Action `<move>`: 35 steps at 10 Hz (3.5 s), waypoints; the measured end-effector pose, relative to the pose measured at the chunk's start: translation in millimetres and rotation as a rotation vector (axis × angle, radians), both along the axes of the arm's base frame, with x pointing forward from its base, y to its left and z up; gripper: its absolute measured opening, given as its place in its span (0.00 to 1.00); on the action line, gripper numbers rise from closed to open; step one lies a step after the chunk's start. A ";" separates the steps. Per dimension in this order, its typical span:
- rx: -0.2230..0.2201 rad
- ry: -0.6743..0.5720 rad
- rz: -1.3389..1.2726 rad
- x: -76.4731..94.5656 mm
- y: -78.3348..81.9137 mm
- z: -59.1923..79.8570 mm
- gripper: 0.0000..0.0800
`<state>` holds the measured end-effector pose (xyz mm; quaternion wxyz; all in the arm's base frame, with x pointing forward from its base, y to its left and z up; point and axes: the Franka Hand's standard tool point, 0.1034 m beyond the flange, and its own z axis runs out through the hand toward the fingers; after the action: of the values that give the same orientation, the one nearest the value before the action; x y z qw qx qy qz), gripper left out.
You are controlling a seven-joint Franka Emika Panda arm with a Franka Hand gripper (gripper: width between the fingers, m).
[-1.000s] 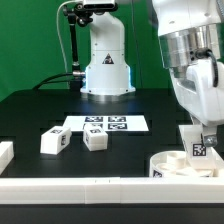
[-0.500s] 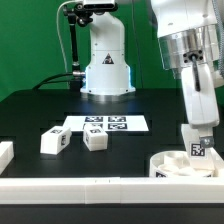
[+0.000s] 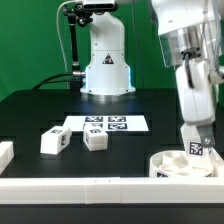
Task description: Assemble stool
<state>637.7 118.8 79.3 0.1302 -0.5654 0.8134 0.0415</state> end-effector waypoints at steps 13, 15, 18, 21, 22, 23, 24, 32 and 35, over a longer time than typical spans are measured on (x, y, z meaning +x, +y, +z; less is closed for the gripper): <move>-0.182 -0.094 1.160 4.1 14.0 33.5 0.81; -0.198 -0.127 1.269 6.0 12.3 32.7 0.81; -0.247 -0.205 1.563 8.2 11.5 31.4 0.81; -0.312 -0.254 1.867 5.4 8.5 24.9 0.81; -0.327 -0.269 1.957 5.6 6.1 24.2 0.81; -0.346 -0.283 2.064 6.2 6.2 24.4 0.81; -0.368 -0.295 2.156 7.6 6.5 25.0 0.81; -0.409 -0.319 2.708 4.1 3.3 19.1 0.81; -0.393 -0.318 2.799 -2.2 -2.1 12.1 0.81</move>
Offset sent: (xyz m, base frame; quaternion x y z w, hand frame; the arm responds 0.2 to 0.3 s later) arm 0.0059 0.0030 0.0367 -0.0047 -0.0552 -0.0785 0.9954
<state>635.4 116.6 91.4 -0.0084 -0.8978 -0.4383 -0.0411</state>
